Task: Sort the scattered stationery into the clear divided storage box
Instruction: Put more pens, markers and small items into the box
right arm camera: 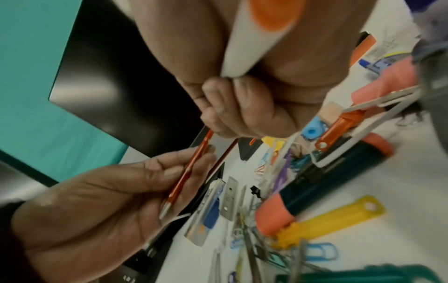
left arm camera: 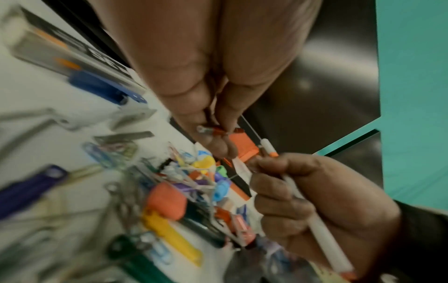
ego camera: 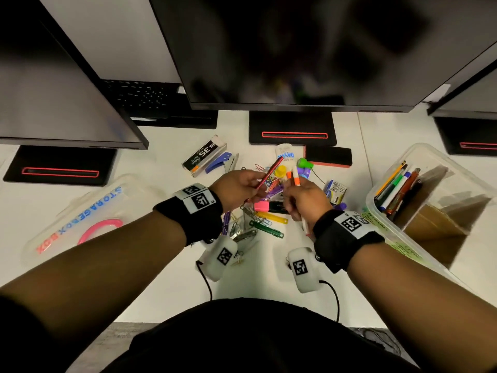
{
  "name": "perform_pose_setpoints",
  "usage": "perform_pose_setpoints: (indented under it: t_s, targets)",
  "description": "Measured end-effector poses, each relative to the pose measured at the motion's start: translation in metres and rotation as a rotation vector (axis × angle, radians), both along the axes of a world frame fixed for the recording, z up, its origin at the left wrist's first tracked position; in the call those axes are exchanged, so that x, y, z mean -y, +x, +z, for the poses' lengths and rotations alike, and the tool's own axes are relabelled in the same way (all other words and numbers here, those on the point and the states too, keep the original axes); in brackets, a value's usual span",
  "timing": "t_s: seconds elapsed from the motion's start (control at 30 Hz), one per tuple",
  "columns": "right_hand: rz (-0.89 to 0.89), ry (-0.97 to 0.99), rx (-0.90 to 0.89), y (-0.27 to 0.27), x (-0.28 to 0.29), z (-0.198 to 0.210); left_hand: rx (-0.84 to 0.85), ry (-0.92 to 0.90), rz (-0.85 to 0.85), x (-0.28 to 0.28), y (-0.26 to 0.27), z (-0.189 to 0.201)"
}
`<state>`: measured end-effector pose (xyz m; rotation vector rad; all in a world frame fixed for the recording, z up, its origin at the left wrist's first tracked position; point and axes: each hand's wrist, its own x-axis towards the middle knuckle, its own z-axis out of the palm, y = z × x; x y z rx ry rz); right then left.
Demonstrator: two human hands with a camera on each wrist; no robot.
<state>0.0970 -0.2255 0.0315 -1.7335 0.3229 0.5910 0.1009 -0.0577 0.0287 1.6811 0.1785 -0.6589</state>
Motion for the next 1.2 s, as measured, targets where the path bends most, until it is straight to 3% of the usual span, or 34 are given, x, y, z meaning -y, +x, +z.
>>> perform_pose_setpoints:
  t_s: [0.23,0.37,0.53,0.67,0.87,1.07,1.13,1.2]
  targets:
    - [-0.287,0.143,-0.146,0.01,0.001,0.006,0.048,0.026,0.119,0.035,0.0,0.002]
    - [-0.355,0.19,-0.207,0.012,0.005,0.008,0.078,0.062,0.048,0.043,0.0,0.004]
    - [-0.392,0.213,-0.075,0.021,0.016,0.034,0.214,0.161,-0.099,0.051,0.009,0.013]
    - [-0.57,0.169,0.043,0.034,0.057,0.062,0.276,0.37,-0.188,0.032,0.022,0.002]
    - [-0.887,0.013,0.012,0.038,0.128,0.064,0.285,0.535,-0.197,0.018,0.029,-0.019]
    - [-0.351,-0.779,0.09,0.035,0.141,0.053,0.28,0.582,-0.219,0.022,0.026,-0.026]
    - [-0.264,-0.784,0.097,0.03,0.137,0.051,0.289,0.602,-0.241,0.025,0.024,-0.026]
    - [-0.407,-0.628,0.101,0.027,0.13,0.052,0.297,0.62,-0.278,0.027,0.023,-0.025]
